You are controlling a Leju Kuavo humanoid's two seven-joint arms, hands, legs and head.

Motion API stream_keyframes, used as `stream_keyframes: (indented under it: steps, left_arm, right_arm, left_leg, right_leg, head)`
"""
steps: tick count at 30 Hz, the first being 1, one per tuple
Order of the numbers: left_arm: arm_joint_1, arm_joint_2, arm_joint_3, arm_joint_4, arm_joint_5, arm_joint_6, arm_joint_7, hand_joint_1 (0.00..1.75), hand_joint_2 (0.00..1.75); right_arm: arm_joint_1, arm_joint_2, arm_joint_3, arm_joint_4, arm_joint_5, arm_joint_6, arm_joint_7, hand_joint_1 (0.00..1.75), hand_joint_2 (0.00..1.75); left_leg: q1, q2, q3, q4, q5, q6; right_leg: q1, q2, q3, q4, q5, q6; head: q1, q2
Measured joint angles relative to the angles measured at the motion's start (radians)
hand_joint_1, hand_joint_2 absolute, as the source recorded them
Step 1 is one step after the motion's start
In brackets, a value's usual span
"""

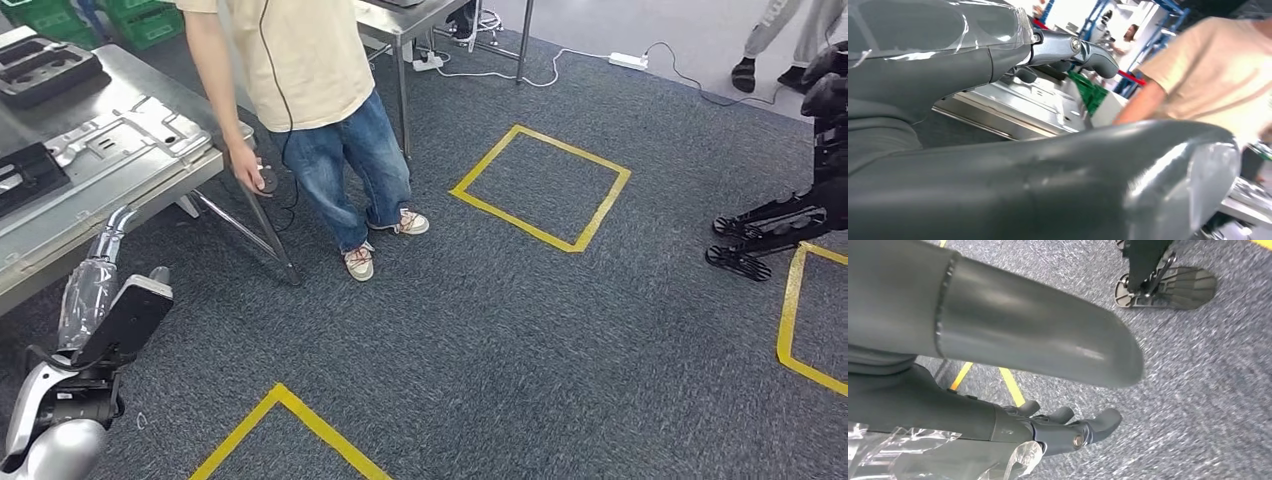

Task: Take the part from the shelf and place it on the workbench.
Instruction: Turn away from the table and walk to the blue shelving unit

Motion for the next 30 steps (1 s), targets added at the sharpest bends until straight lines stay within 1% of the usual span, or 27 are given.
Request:
stream_keyframes:
  steps: [1,2,3,4,5,6,7,9,10,11,12,13,14,15,16,17,18,19,20,21,22,23,24,26,28,29,30]
  left_arm:
    - [0.000,0.000,0.001,0.000,0.000,0.000,-0.001,0.00,0.00]
    - [0.001,0.000,0.003,0.000,0.000,0.000,-0.002,0.00,0.00]
    - [0.003,0.000,0.004,0.000,0.001,0.000,-0.002,0.00,0.00]
    - [0.004,0.000,0.005,0.000,0.001,-0.001,-0.003,0.00,0.00]
    - [0.005,0.000,0.005,0.000,0.002,-0.002,-0.004,0.00,0.00]
    - [0.005,0.000,0.006,0.000,0.002,-0.002,-0.005,0.00,0.00]
    - [0.005,0.000,0.006,0.001,0.002,-0.003,-0.005,0.00,0.00]
    - [0.002,0.000,0.009,0.001,0.002,-0.003,-0.006,0.00,0.00]
    - [0.000,0.000,0.010,0.001,0.003,-0.004,-0.006,0.00,0.00]
    - [-0.001,0.000,0.012,0.001,0.003,-0.004,-0.006,0.00,0.00]
    - [-0.003,0.000,0.013,0.001,0.005,-0.005,-0.007,0.00,0.00]
    - [-0.005,0.000,0.013,0.001,0.006,-0.006,-0.007,0.00,0.00]
    - [-0.009,-0.001,0.014,0.001,0.008,-0.006,-0.009,0.00,0.00]
    - [-0.013,-0.001,0.014,0.001,0.009,-0.006,-0.010,0.00,0.00]
    - [-0.015,-0.002,0.014,0.001,0.011,-0.007,-0.012,0.00,0.00]
    - [-0.016,-0.002,0.015,0.001,0.013,-0.007,-0.014,0.00,0.00]
    - [-0.015,-0.003,0.015,0.001,0.015,-0.007,-0.016,0.00,0.00]
    - [-0.015,-0.003,0.015,0.001,0.017,-0.007,-0.017,0.00,0.00]
    - [-0.014,-0.004,0.015,0.001,0.018,-0.007,-0.018,0.00,0.00]
    - [-0.014,-0.005,0.015,0.001,0.019,-0.007,-0.019,0.00,0.00]
    - [-0.014,-0.005,0.015,0.001,0.020,-0.007,-0.019,0.00,0.00]
    - [-0.014,-0.005,0.015,0.001,0.021,-0.006,-0.020,0.00,0.00]
    - [-0.014,-0.006,0.015,0.001,0.021,-0.006,-0.020,0.00,0.00]
    - [-0.014,-0.006,0.016,0.001,0.025,-0.004,-0.025,0.00,0.00]
    - [-0.013,-0.006,0.017,0.001,0.031,-0.001,-0.032,0.00,0.00]
    - [-0.013,-0.006,0.018,0.002,0.034,0.001,-0.036,0.00,0.00]
    - [-0.013,-0.007,0.019,0.002,0.037,0.002,-0.039,0.00,0.00]
  right_arm:
    - [0.000,0.000,-0.001,0.000,0.000,0.000,0.000,0.00,0.00]
    - [0.000,0.001,-0.001,0.000,0.000,0.000,0.001,0.00,0.00]
    - [0.000,0.001,-0.002,0.000,0.000,0.000,0.001,0.00,0.00]
    - [0.000,0.001,-0.002,0.000,0.000,0.000,0.001,0.00,0.00]
    - [0.000,0.001,-0.002,0.000,0.000,0.000,0.001,0.00,0.00]
    - [0.001,0.001,-0.003,0.000,0.000,0.000,0.001,0.00,0.00]
    - [0.001,0.002,-0.003,0.000,0.000,0.000,0.002,0.00,0.00]
    - [0.000,0.003,-0.003,0.000,0.000,0.000,0.002,0.00,0.00]
    - [-0.001,0.004,-0.003,0.000,0.000,0.000,0.002,0.00,0.00]
    - [-0.002,0.004,-0.003,0.000,0.000,0.000,0.002,0.00,0.00]
    - [-0.002,0.005,-0.003,0.000,0.001,0.000,0.003,0.00,0.00]
    - [-0.001,0.004,-0.003,0.000,0.001,0.001,0.003,0.00,0.00]
    - [0.000,0.004,-0.003,0.000,0.001,0.001,0.004,0.00,0.00]
    - [0.000,0.003,-0.004,0.000,0.001,0.001,0.004,0.00,0.00]
    - [0.000,0.003,-0.004,0.000,0.001,0.002,0.005,0.00,0.00]
    - [-0.001,0.003,-0.004,0.000,0.001,0.002,0.005,0.00,0.00]
    - [-0.001,0.004,-0.004,0.000,0.002,0.003,0.006,0.00,0.00]
    - [0.000,0.005,-0.004,0.000,0.002,0.004,0.006,0.00,0.00]
    - [0.000,0.006,-0.004,0.000,0.003,0.006,0.006,0.00,0.00]
    - [0.001,0.006,-0.004,0.000,0.003,0.006,0.006,0.00,0.00]
    - [0.001,0.005,-0.004,0.000,0.003,0.007,0.006,0.00,0.00]
    - [0.001,0.005,-0.004,0.000,0.004,0.007,0.006,0.00,0.00]
    - [0.001,0.004,-0.004,0.000,0.004,0.007,0.006,0.00,0.00]
    - [0.000,0.004,-0.004,0.000,0.005,0.007,0.006,0.00,0.00]
    - [0.000,0.005,-0.004,0.000,0.008,0.007,0.006,0.00,0.00]
    - [0.000,0.004,-0.004,0.000,0.009,0.007,0.006,0.00,0.00]
    - [-0.001,0.004,-0.004,0.000,0.011,0.007,0.006,0.00,0.00]
  left_leg:
    - [0.003,-0.019,-0.016,0.040,-0.026,-0.004]
    - [0.005,-0.042,-0.045,0.104,-0.060,-0.007]
    - [0.005,-0.058,-0.081,0.181,-0.096,-0.009]
    - [0.005,-0.066,-0.114,0.248,-0.120,-0.010]
    - [0.005,-0.070,-0.134,0.288,-0.127,-0.010]
    - [0.005,-0.073,-0.135,0.284,-0.113,-0.009]
    - [0.005,-0.077,-0.112,0.234,-0.081,-0.006]
    - [0.005,-0.109,-0.042,0.080,-0.011,0.002]
    - [0.004,-0.124,-0.017,0.023,0.009,0.006]
    - [0.002,-0.133,-0.004,-0.006,0.017,0.009]
    - [0.000,-0.132,-0.002,-0.015,0.016,0.013]
    - [0.000,-0.123,-0.002,-0.017,0.020,0.018]
    - [0.000,-0.113,0.000,-0.020,0.023,0.024]
    - [0.002,-0.103,0.001,-0.023,0.027,0.030]
    - [0.004,-0.092,0.003,-0.026,0.031,0.036]
    - [0.003,-0.081,0.002,-0.026,0.032,0.040]
    - [0.003,-0.070,0.002,-0.026,0.032,0.042]
    - [0.002,-0.059,0.001,-0.026,0.032,0.042]
    - [0.002,-0.048,0.001,-0.026,0.032,0.041]
    - [0.002,-0.037,0.002,-0.026,0.031,0.040]
    - [0.003,-0.029,0.003,-0.025,0.029,0.038]
    - [0.004,-0.020,0.006,-0.025,0.027,0.035]
    - [0.004,-0.011,0.009,-0.025,0.024,0.029]
    - [0.001,0.005,0.014,-0.024,0.018,0.016]
    - [0.001,0.021,0.018,-0.026,0.014,0.003]
    - [0.004,0.022,0.020,-0.027,0.011,-0.003]
    - [0.007,0.011,0.017,-0.015,0.000,-0.008]
  right_leg:
    - [-0.002,0.009,0.000,-0.002,0.003,-0.006]
    - [-0.003,0.017,-0.001,-0.002,0.005,-0.009]
    - [-0.003,0.027,-0.002,-0.002,0.006,-0.012]
    - [-0.002,0.039,-0.004,-0.002,0.007,-0.014]
    - [-0.001,0.050,-0.005,-0.002,0.008,-0.015]
    - [0.000,0.062,-0.005,-0.002,0.009,-0.015]
    - [0.000,0.075,-0.005,-0.001,0.010,-0.014]
    - [0.002,0.098,-0.005,0.000,0.013,-0.010]
    - [0.002,0.108,-0.007,0.001,0.015,-0.006]
    - [0.002,0.117,-0.010,0.001,0.017,-0.001]
    - [0.002,0.126,-0.013,0.000,0.020,0.004]
    - [0.001,0.133,-0.015,-0.002,0.022,0.010]
    - [0.001,0.125,-0.020,0.004,0.018,0.015]
    - [0.001,0.107,-0.030,0.025,0.004,0.019]
    - [0.002,0.081,-0.050,0.068,-0.022,0.023]
    - [0.001,0.053,-0.081,0.134,-0.057,0.026]
    - [0.000,0.037,-0.117,0.210,-0.092,0.030]
    - [-0.003,0.029,-0.149,0.276,-0.116,0.033]
    - [-0.006,0.024,-0.165,0.310,-0.122,0.037]
    - [-0.010,0.020,-0.159,0.299,-0.108,0.039]
    - [-0.012,0.016,-0.138,0.258,-0.083,0.041]
    - [-0.015,0.002,-0.094,0.178,-0.048,0.042]
    - [-0.014,-0.014,-0.054,0.105,-0.022,0.041]
    - [-0.011,-0.034,-0.006,0.010,0.005,0.034]
    - [-0.006,-0.020,-0.009,0.004,0.006,0.021]
    - [-0.006,-0.011,-0.011,0.004,0.008,0.015]
    - [-0.007,-0.002,-0.012,0.003,0.010,0.008]
  head:
    - [-0.001,0.000]
    - [-0.001,0.000]
    - [-0.002,0.000]
    - [-0.002,0.000]
    - [-0.003,0.000]
    - [-0.003,0.000]
    - [-0.003,0.000]
    - [-0.003,0.000]
    - [-0.003,0.000]
    - [-0.003,0.000]
    - [-0.002,0.000]
    - [-0.002,0.000]
    - [-0.002,0.000]
    - [-0.001,0.000]
    - [0.000,0.000]
    - [0.001,0.000]
    - [0.002,0.000]
    - [0.002,0.000]
    - [0.002,0.000]
    - [0.002,0.000]
    - [0.002,0.000]
    - [0.002,0.000]
    - [0.002,0.000]
    - [0.002,0.000]
    - [0.001,0.000]
    - [0.000,0.000]
    - [-0.001,0.000]
